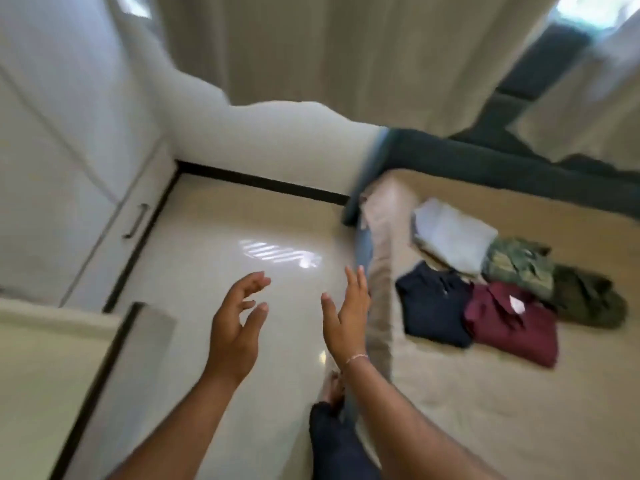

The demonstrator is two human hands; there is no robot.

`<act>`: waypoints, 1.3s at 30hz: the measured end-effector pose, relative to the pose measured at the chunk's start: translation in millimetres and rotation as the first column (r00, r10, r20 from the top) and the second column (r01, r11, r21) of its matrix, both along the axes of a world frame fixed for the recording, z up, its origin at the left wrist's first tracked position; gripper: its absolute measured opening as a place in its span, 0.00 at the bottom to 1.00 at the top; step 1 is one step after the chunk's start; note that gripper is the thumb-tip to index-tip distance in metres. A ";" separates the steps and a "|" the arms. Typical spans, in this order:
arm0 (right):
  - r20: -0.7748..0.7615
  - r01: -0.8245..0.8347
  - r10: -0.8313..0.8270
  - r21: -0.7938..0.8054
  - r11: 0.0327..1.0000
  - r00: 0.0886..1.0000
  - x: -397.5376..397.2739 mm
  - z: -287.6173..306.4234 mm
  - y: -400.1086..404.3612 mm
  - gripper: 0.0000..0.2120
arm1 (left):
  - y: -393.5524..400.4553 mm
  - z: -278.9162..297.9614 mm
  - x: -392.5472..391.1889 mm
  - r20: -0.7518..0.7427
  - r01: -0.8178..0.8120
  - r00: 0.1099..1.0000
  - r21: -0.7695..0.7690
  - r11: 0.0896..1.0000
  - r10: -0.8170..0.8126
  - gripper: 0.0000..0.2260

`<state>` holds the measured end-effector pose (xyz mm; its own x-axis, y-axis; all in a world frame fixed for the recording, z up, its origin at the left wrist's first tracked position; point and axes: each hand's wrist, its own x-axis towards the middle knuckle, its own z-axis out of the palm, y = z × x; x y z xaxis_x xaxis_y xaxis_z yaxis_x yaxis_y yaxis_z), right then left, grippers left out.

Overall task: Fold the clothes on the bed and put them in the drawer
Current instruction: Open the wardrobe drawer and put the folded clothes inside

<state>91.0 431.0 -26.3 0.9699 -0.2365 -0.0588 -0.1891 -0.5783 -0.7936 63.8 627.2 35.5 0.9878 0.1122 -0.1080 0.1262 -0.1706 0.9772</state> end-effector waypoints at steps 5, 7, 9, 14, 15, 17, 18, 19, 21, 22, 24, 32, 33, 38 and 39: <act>-0.203 0.179 -0.184 -0.046 0.983 0.962 3.2 -39.9 -167.6 0.32 | -186.0 -41.6 76.7 -0.242 0.233 0.939 -0.073 0.970 -0.244 0.13; -0.263 0.292 -0.291 -0.039 0.956 0.920 2.4 -53.0 -230.2 0.32 | -253.0 -64.5 99.1 -0.399 0.315 0.858 -0.086 0.945 -0.323 0.10; -0.316 0.402 -0.395 -0.048 0.914 0.862 6.5 -70.7 -284.1 0.30 | -306.9 -91.1 115.9 -0.528 0.361 0.779 -0.067 0.930 -0.339 0.08; -0.477 0.635 -0.567 -0.023 0.772 0.672 3.7 -120.2 -377.5 0.29 | -400.3 -150.1 124.8 -0.662 0.468 0.673 0.038 0.883 -0.328 0.10; -0.495 0.672 -0.586 -0.005 0.741 0.642 0.3 -124.7 -385.7 0.29 | -409.9 -150.0 123.1 -0.664 0.487 0.664 0.034 0.873 -0.344 0.08; -0.532 0.772 -0.648 0.018 0.635 0.545 -2.8 -141.5 -414.9 0.30 | -447.0 -162.7 128.2 -0.649 0.555 0.635 0.007 0.832 -0.418 0.07; -0.548 0.832 -0.686 0.036 0.553 0.479 -1.1 -153.0 -433.1 0.30 | -471.9 -173.1 134.3 -0.650 0.597 0.603 -0.017 0.802 -0.463 0.08; -0.562 0.886 -0.716 0.070 0.458 0.414 -0.2 -164.2 -447.7 0.32 | -493.1 -181.1 140.4 -0.653 0.635 0.562 -0.052 0.770 -0.507 0.09; -0.585 0.959 -0.760 0.173 0.226 0.284 5.9 -176.2 -469.9 0.36 | -531.7 -196.7 155.1 -0.647 0.709 0.487 -0.099 0.698 -0.587 0.10; -0.585 0.975 -0.786 0.198 0.100 0.200 9.2 -193.1 -488.4 0.38 | -560.8 -211.6 164.5 -0.644 0.750 0.443 -0.114 0.651 -0.624 0.11; -0.565 0.965 -0.825 0.226 -0.132 0.020 14.4 -214.0 -517.2 0.35 | -603.8 -233.5 172.9 -0.663 0.809 0.387 -0.088 0.581 -0.641 0.17; -0.725 0.706 -0.687 0.514 -0.488 0.053 11.3 -225.6 -588.1 0.20 | -674.6 -271.5 174.1 -0.838 0.606 0.528 0.259 0.752 -0.137 0.44; -0.718 0.699 -0.691 0.536 -0.473 0.083 15.3 -217.1 -584.8 0.17 | -674.1 -277.5 177.1 -0.848 0.615 0.506 0.226 0.755 -0.159 0.44; -0.645 0.638 -0.751 0.638 -0.431 0.138 43.5 -183.8 -560.4 0.22 | -660.4 -282.6 184.4 -0.805 0.625 0.492 0.062 0.778 -0.331 0.17; -0.639 0.601 -0.755 0.665 -0.444 0.148 48.8 -172.6 -555.9 0.22 | -655.1 -274.3 184.1 -0.775 0.610 0.525 0.054 0.791 -0.352 0.17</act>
